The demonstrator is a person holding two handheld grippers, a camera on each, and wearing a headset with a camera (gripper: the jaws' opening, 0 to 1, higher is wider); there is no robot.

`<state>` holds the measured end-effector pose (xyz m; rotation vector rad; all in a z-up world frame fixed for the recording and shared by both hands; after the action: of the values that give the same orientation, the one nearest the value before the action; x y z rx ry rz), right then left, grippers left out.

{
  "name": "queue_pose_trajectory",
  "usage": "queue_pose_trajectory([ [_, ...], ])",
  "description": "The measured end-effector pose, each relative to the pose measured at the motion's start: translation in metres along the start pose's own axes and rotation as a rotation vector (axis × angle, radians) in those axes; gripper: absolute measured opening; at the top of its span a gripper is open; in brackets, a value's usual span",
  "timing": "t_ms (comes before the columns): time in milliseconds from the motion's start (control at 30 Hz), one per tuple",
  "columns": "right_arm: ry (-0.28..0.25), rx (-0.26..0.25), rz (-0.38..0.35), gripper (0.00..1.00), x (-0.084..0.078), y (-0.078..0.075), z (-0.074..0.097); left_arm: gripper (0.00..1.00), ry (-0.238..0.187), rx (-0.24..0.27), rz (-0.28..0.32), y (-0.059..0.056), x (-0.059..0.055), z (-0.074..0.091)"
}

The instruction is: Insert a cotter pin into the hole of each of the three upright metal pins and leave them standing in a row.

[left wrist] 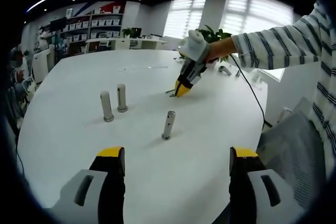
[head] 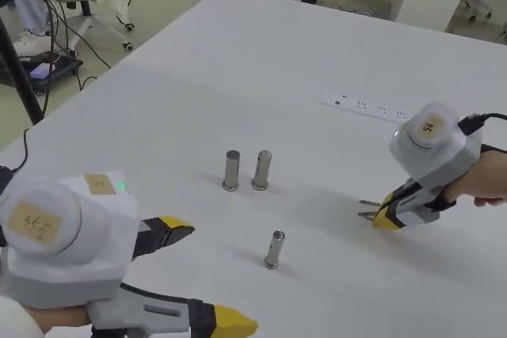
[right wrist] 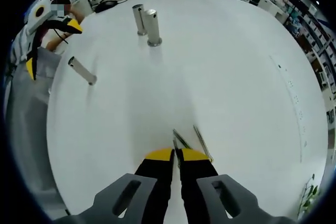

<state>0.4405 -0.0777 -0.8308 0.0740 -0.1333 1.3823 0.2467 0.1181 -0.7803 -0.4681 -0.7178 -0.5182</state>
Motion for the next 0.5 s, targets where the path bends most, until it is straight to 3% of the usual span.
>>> queue_pose_trajectory([
  [267, 0.046, -0.047, 0.047, 0.03, 0.0037, 0.0011, -0.0010, 0.76, -0.008, 0.014, -0.002, 0.0017, 0.0015, -0.0004],
  [500, 0.045, -0.016, -0.082, 0.02, 0.0028, -0.0007, -0.0001, 0.74, -0.016, 0.025, 0.012, 0.0024, 0.0008, -0.0019],
])
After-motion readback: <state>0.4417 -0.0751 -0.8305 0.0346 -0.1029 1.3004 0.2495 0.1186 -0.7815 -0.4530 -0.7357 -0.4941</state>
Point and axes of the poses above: the centre of the closed fingertips' face, and the gripper's own axes: z roughly backward along the fingers, y roughly to its left, x roughly out of its top, the point moved 4 cm from there along z, roughly backward along the fingers, and after that the axes turned 12 degrees about y, right-handed, at the moved point
